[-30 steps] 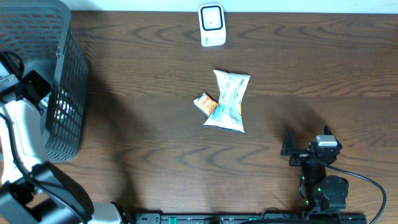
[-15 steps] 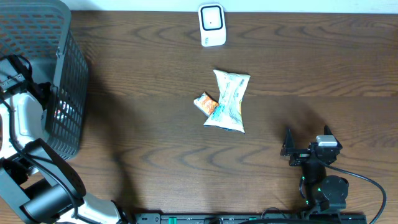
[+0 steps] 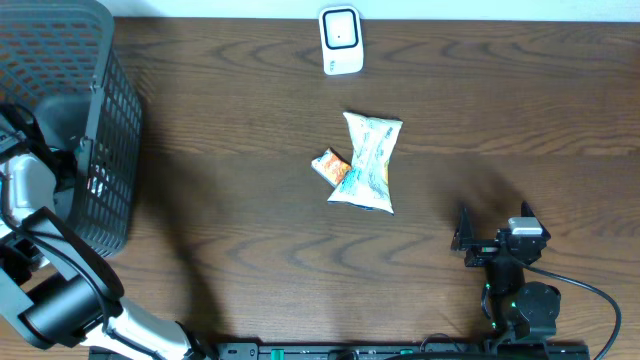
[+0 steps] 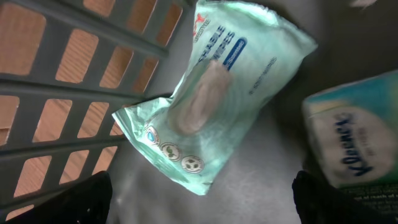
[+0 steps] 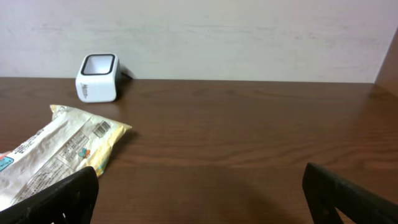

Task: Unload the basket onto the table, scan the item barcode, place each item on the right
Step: 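Reach into the basket and grasp the green wipes pack with the left gripper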

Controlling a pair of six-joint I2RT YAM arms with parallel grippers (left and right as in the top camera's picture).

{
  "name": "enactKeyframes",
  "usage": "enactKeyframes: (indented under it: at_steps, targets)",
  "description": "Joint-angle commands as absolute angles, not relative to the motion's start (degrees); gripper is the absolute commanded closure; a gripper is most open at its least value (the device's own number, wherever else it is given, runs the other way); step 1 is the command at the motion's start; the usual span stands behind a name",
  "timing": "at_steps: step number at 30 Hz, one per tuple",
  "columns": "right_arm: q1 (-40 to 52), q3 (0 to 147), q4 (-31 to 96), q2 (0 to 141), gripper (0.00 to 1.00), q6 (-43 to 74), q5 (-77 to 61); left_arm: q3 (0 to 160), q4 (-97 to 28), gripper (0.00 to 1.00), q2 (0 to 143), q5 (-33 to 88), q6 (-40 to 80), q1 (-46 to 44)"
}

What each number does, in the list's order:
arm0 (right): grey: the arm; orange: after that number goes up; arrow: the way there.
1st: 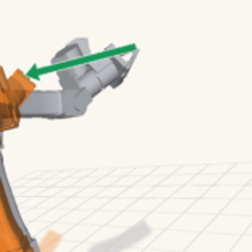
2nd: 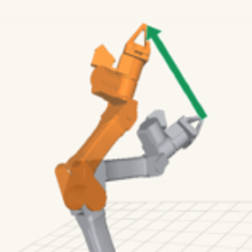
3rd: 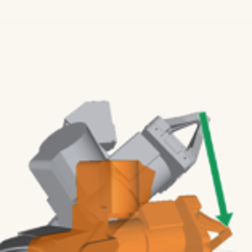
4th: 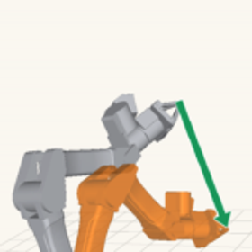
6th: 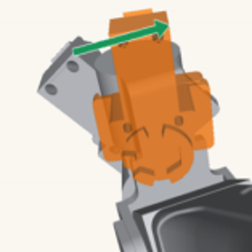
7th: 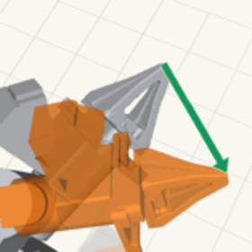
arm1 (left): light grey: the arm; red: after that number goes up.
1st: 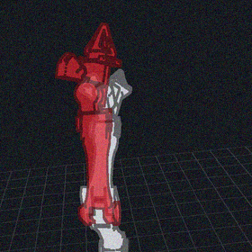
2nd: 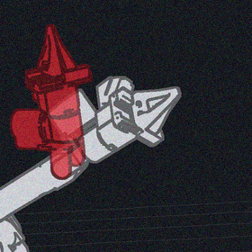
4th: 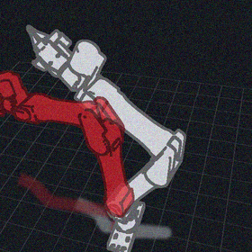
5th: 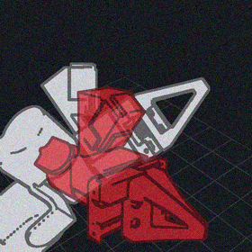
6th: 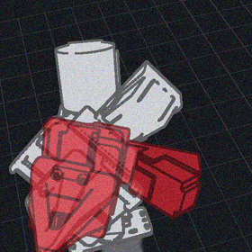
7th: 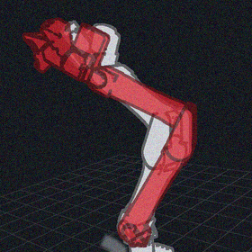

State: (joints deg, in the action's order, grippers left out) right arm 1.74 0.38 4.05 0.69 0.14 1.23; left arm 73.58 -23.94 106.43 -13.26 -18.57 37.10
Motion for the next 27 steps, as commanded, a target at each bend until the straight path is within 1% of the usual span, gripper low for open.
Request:
enactKeyframes:
  at_steps: [1,2,5,13,18,22,25,27]
  targets:
    - [1.9,0.3,4.3,0.3,0.01,-0.5,1.3,73.3,-24.1,0.09,109.4,-9.1,-25.4,37.5]
    - [1.9,0.3,4.3,0.3,0.01,-0.5,1.3,73.3,-24.1,0.09,110.6,-9.0,-27.9,37.4]
    - [1.9,0.3,4.3,0.3,0.01,-0.5,1.3,73.3,-23.6,0.10,112.2,-9.1,-30.5,37.4]
    - [1.9,0.3,4.3,0.3,0.01,-0.5,1.3,73.3,-17.4,0.10,113.8,-10.2,-30.7,37.5]
    - [1.9,0.3,4.3,0.3,0.01,-0.5,1.3,73.3,-14.4,0.18,113.9,-10.2,-30.6,37.7]
    - [1.9,0.3,4.3,0.3,0.01,-0.5,1.3,73.3,-14.2,0.18,115.6,-10.3,-30.7,38.7]
    - [1.9,0.3,4.3,0.3,0.01,-0.5,1.3,73.3,-14.2,0.19,117.4,-13.3,-30.7,39.7]
    - [1.9,0.3,4.3,0.3,0.01,-0.5,1.3,73.3,-14.3,0.29,117.8,-13.3,-30.6,40.2]
